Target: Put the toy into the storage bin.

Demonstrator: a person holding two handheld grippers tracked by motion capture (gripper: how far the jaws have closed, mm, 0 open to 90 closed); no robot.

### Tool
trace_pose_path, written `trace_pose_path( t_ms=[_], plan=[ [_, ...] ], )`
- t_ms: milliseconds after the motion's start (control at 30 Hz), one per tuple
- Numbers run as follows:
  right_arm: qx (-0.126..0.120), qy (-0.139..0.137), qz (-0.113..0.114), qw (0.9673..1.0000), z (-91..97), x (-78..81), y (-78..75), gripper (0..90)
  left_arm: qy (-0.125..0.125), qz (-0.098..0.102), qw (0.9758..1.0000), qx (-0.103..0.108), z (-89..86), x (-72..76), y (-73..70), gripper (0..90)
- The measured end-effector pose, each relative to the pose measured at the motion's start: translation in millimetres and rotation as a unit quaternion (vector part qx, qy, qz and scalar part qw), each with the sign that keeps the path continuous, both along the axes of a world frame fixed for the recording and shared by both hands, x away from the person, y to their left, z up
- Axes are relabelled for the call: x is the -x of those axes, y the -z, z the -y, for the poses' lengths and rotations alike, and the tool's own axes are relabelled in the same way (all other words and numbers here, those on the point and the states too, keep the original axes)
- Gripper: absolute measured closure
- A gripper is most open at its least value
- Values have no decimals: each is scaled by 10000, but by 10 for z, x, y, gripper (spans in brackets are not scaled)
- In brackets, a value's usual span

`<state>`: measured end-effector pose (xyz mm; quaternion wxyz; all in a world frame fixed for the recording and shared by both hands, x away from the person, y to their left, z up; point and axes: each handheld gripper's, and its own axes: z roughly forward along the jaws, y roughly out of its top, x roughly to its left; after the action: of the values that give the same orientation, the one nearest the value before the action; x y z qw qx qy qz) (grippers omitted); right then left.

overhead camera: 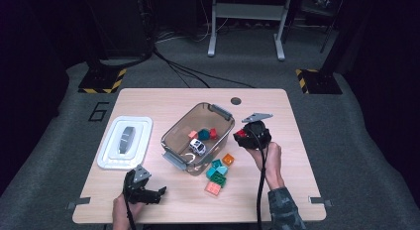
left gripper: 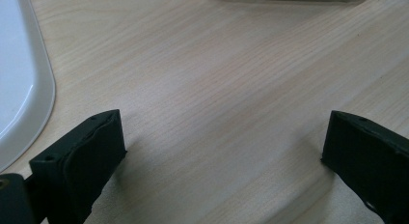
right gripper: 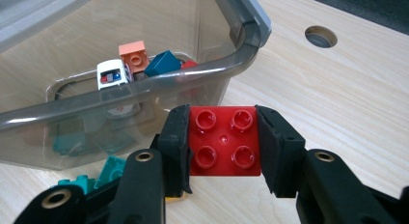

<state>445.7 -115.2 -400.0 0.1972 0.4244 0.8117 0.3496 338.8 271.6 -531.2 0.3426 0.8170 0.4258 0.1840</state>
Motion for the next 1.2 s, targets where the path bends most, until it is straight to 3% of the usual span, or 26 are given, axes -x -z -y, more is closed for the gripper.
trace_pose_path(
  t_ms=[733,1200],
  plan=[
    [-23,-10,222,9997,-106,-189,-220,587,1,-1,10000,-1,0,0,0,10],
    [-84,-190,165,9996,-328,-367,-307,587,3,0,10000,0,0,-1,0,10]
  ],
)
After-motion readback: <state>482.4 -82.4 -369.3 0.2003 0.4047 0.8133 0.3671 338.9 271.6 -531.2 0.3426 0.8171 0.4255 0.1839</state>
